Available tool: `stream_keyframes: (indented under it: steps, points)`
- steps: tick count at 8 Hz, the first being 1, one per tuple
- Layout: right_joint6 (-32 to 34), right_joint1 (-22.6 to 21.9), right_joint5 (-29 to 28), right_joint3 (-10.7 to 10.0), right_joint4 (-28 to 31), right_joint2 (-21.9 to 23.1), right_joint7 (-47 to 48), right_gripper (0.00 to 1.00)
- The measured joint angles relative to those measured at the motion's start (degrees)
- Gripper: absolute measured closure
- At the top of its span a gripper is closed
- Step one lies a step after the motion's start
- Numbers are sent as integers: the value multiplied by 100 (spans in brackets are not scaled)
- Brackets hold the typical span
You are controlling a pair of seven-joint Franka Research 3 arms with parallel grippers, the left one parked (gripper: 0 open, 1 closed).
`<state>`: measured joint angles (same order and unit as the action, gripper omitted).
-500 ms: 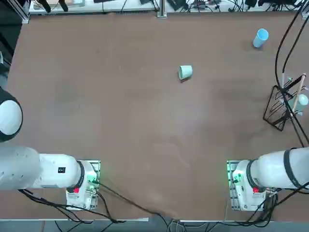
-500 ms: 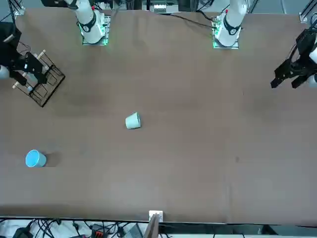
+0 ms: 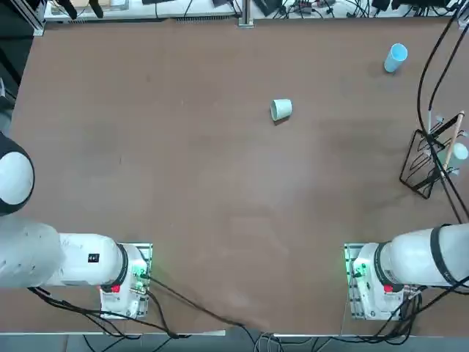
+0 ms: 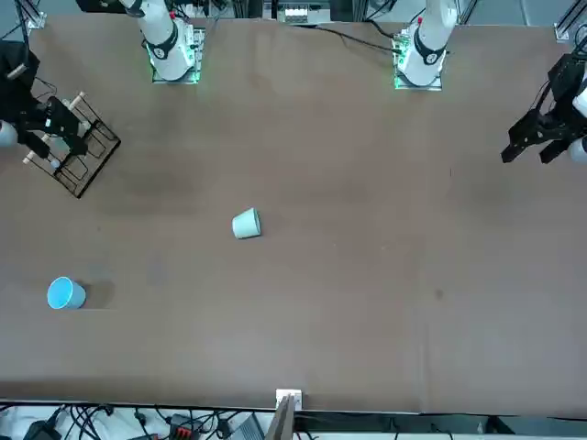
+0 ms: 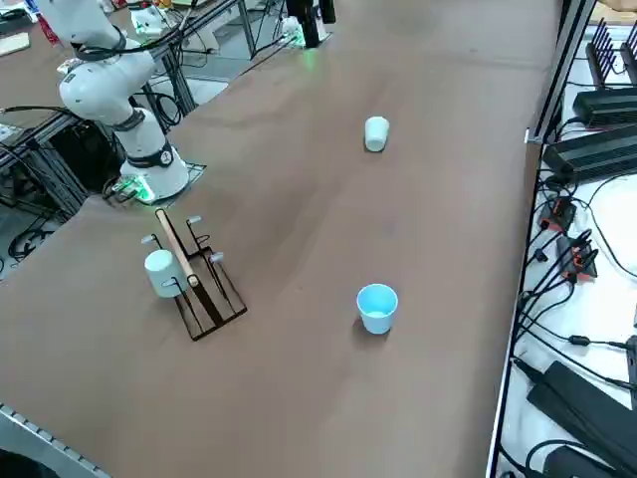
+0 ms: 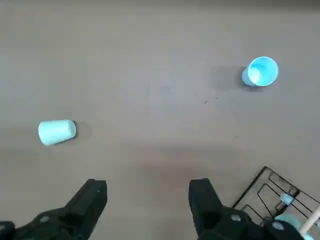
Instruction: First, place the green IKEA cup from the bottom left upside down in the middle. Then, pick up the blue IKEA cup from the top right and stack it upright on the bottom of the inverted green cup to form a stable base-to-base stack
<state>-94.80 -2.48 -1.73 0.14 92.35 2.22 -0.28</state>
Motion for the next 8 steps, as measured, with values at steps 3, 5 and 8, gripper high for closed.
stream_keyframes:
  steps: [3,5,8]
  points:
    - [8,-617,-20,83,57,-409,-8,0]
    - [-181,-1198,-13,108,118,-871,-101,0]
    - [-951,-2002,7,123,177,-1590,-897,0]
